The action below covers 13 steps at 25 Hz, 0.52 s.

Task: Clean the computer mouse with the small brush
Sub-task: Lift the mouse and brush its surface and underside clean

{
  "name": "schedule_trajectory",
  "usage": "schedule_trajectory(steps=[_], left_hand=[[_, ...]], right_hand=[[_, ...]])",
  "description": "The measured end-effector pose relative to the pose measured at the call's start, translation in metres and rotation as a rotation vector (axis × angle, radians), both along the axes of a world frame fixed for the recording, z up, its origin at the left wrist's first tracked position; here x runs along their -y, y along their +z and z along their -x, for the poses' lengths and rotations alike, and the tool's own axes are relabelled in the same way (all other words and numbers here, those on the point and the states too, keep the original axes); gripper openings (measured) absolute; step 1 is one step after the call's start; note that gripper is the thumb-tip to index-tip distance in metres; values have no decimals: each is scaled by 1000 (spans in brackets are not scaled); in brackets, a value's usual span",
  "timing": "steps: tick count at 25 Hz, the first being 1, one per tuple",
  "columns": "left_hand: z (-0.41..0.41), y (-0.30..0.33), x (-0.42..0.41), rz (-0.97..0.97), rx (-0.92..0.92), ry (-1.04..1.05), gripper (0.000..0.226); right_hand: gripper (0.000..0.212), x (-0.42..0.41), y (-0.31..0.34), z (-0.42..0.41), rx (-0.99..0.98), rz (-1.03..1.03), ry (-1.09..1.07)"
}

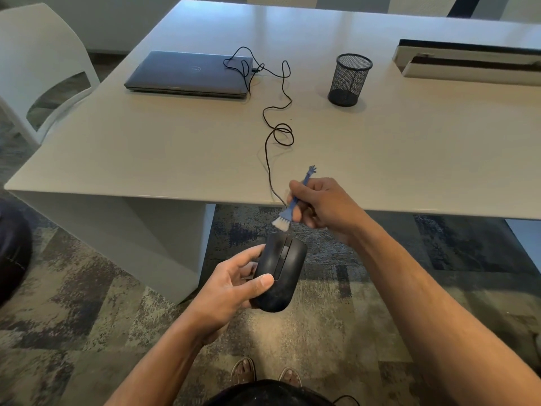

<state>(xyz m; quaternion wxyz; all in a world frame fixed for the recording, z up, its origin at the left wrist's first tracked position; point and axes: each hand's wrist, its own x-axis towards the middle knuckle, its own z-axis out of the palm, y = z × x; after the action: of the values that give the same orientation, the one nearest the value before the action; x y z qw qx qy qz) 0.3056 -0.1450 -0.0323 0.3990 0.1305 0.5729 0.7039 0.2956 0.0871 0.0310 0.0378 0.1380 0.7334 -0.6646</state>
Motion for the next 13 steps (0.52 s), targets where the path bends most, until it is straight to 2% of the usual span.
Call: schedule_trajectory(steps=[11,13], left_hand=[[3,0,6,-43,66,58,58],[4,0,6,-49,73,58,54]], right_hand=[[38,-21,-10,-23,128,84,121],[36,-22,-7,-20,91,93,64]])
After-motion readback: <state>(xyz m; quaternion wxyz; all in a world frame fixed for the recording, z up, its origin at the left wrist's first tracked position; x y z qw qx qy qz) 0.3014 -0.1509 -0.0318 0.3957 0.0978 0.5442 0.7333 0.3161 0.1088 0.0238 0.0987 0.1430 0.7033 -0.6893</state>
